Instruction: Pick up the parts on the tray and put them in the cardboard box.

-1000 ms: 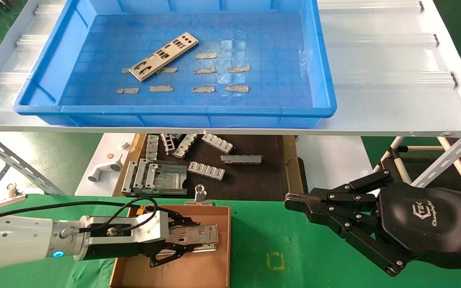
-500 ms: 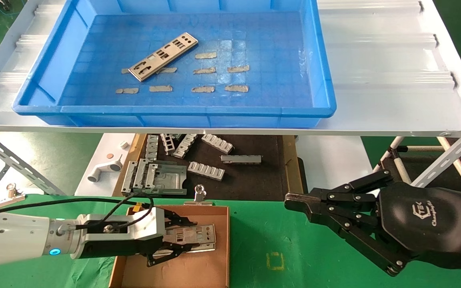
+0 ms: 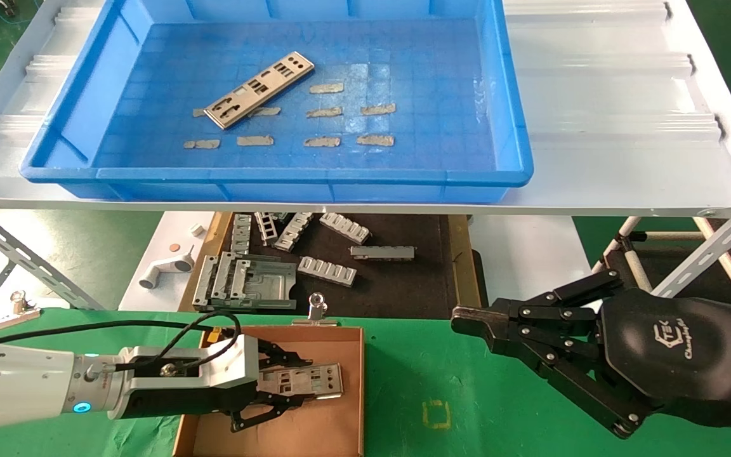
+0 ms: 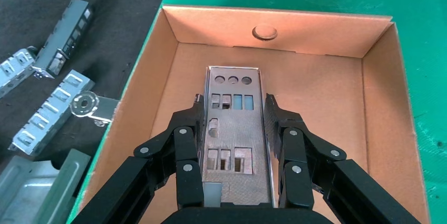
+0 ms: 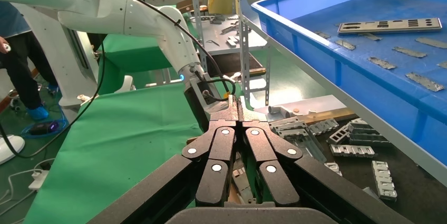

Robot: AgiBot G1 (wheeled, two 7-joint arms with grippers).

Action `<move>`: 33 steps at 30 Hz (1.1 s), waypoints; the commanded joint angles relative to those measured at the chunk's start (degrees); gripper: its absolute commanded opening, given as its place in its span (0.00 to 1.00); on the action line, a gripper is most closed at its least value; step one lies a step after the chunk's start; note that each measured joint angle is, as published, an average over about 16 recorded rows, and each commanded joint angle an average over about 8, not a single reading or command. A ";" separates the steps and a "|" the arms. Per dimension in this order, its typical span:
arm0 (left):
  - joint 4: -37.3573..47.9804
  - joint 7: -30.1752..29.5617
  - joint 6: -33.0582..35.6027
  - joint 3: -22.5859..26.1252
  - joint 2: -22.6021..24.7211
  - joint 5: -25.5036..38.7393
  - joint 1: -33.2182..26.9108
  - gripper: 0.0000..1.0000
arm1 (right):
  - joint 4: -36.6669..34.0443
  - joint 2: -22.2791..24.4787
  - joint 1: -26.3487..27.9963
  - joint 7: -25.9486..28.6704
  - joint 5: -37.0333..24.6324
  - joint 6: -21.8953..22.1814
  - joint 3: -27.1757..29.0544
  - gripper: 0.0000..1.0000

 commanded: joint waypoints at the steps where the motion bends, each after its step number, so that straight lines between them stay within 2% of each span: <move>1: -0.02 -0.19 0.03 0.07 0.07 -0.04 0.16 0.35 | 0.00 0.00 0.00 0.00 0.00 0.00 0.00 0.00; 4: 0.16 -0.16 -0.19 0.22 0.18 0.32 0.11 0.72 | 0.00 0.00 0.00 0.00 0.00 0.00 0.00 0.00; 5: 0.17 0.02 -0.41 0.24 0.20 0.49 0.10 0.81 | 0.00 0.00 0.00 0.00 0.00 0.00 0.00 0.00; 7: 0.25 0.21 -0.86 0.17 0.25 0.56 0.18 0.94 | 0.00 0.00 0.00 0.00 0.00 0.00 0.00 0.00; 8: 0.29 0.29 -1.06 0.11 0.26 0.56 0.21 0.98 | 0.00 0.00 0.00 0.00 0.00 0.00 0.00 0.00; 33: 2.07 0.60 -1.00 -0.67 0.15 -0.57 -0.02 1.00 | 0.00 0.00 0.00 0.00 0.00 0.00 0.00 0.00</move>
